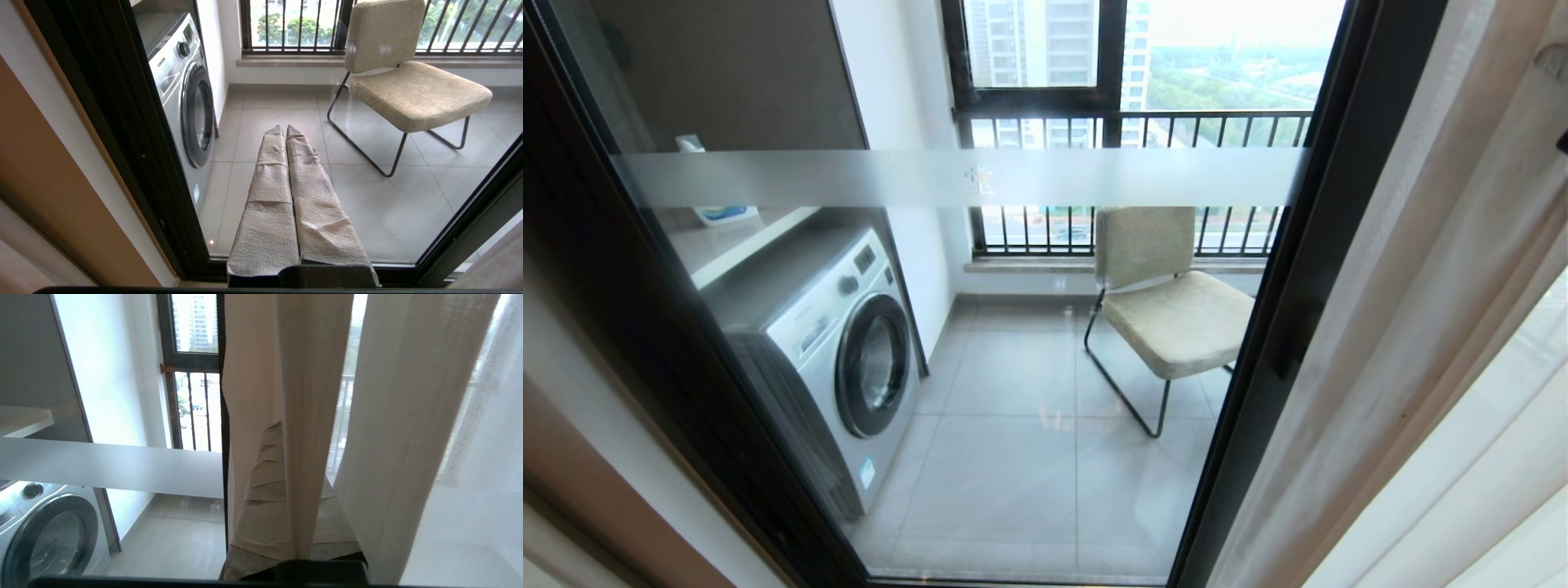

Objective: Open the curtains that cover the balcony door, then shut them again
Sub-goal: Pull the inner curtains open on both sides

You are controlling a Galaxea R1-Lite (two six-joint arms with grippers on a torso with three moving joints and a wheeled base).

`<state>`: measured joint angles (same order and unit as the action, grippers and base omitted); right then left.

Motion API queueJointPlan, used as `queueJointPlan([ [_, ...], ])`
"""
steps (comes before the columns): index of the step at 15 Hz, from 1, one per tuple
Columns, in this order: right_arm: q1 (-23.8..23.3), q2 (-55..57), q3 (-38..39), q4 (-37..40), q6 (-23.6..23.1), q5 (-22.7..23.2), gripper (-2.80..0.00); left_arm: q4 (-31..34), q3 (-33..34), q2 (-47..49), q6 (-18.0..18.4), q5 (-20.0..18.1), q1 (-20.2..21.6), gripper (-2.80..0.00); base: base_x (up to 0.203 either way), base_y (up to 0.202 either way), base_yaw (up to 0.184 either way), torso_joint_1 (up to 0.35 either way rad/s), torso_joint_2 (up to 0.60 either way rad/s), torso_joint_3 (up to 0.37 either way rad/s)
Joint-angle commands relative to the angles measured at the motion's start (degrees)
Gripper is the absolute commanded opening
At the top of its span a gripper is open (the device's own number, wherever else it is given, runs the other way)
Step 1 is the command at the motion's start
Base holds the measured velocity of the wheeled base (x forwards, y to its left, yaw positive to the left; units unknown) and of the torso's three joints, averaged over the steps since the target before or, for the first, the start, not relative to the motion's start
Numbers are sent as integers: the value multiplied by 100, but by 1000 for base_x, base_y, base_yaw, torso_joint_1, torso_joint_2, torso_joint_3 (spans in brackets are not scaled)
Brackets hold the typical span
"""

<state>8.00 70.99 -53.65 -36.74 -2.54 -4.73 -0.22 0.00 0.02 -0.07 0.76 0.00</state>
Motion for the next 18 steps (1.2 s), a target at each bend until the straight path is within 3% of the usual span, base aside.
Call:
queueJointPlan([
  [1,-97,-76,63,-26,-70,-182,-280,-4,0,-2,-1,3,0,-280,0,0,0,0,0,0],
  [18,-394,-278,196,-27,-170,-273,-280,-4,0,-2,-1,3,0,-280,0,0,0,0,0,0],
])
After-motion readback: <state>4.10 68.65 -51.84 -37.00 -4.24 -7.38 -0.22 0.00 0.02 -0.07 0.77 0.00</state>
